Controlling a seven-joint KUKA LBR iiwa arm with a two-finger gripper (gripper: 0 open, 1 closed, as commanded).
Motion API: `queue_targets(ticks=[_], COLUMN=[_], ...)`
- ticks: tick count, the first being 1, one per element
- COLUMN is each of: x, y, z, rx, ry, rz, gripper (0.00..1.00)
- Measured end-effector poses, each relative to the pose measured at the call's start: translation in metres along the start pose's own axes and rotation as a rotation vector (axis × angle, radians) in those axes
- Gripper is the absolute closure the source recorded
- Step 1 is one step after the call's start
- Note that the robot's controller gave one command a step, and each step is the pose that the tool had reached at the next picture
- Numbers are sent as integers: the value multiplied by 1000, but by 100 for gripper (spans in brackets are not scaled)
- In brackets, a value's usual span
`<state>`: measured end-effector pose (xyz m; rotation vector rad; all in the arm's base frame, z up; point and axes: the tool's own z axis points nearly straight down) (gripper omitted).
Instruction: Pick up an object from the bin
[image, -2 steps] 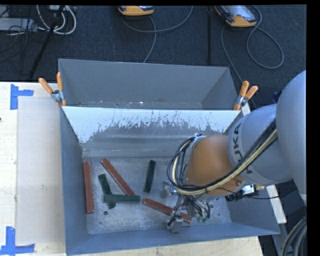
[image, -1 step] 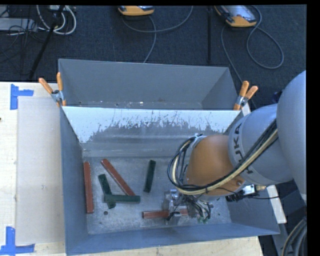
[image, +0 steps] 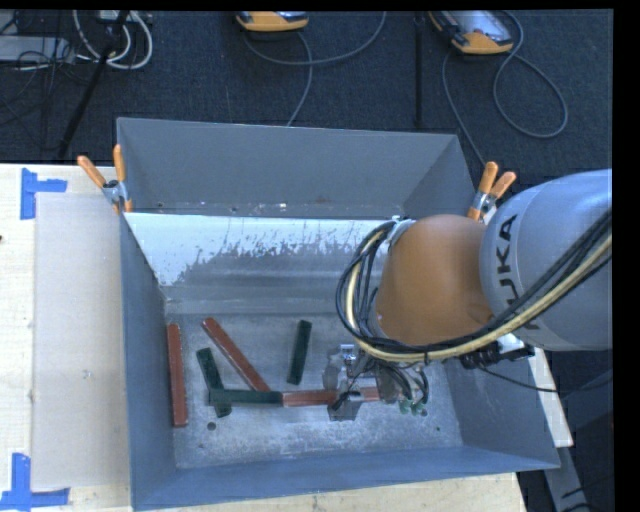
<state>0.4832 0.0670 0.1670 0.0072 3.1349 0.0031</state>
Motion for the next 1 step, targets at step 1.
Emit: queue_targets(ticks=[1], x=[-71], y=[8], z=[-118], rx=[0], ry=[-5], rz=[7], gripper=[100])
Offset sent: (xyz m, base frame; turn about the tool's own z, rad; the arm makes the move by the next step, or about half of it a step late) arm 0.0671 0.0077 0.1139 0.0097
